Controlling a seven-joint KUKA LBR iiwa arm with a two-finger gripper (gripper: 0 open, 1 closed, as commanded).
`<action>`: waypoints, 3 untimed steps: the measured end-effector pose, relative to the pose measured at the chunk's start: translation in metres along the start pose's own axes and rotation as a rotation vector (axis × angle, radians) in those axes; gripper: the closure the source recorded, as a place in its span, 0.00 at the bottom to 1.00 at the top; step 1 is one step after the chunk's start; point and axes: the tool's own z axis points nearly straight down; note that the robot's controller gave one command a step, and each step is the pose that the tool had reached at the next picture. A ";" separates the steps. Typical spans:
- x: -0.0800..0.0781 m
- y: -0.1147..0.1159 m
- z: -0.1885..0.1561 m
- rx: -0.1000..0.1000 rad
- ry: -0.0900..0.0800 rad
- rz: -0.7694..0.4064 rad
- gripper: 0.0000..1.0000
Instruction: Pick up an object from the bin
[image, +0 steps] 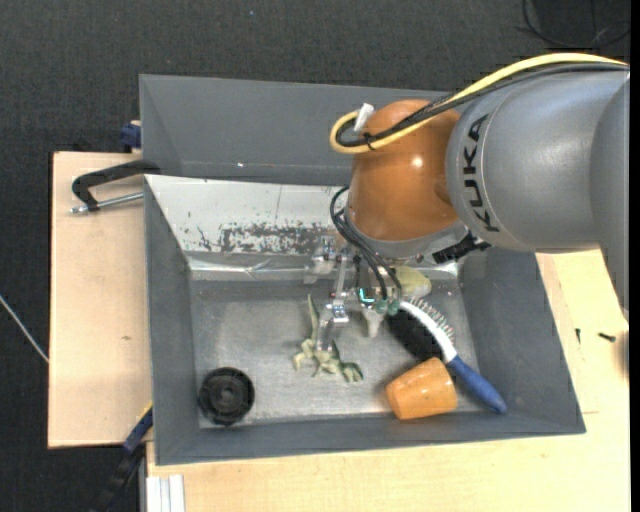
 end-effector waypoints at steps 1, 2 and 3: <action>0.026 -0.021 0.093 0.001 -0.015 -0.431 0.00; 0.019 -0.032 0.063 0.001 -0.018 -0.372 0.00; 0.014 -0.032 0.064 0.001 -0.015 -0.444 0.00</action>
Offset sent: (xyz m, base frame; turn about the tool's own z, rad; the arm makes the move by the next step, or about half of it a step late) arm -0.0291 -0.0227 -0.0952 -0.4320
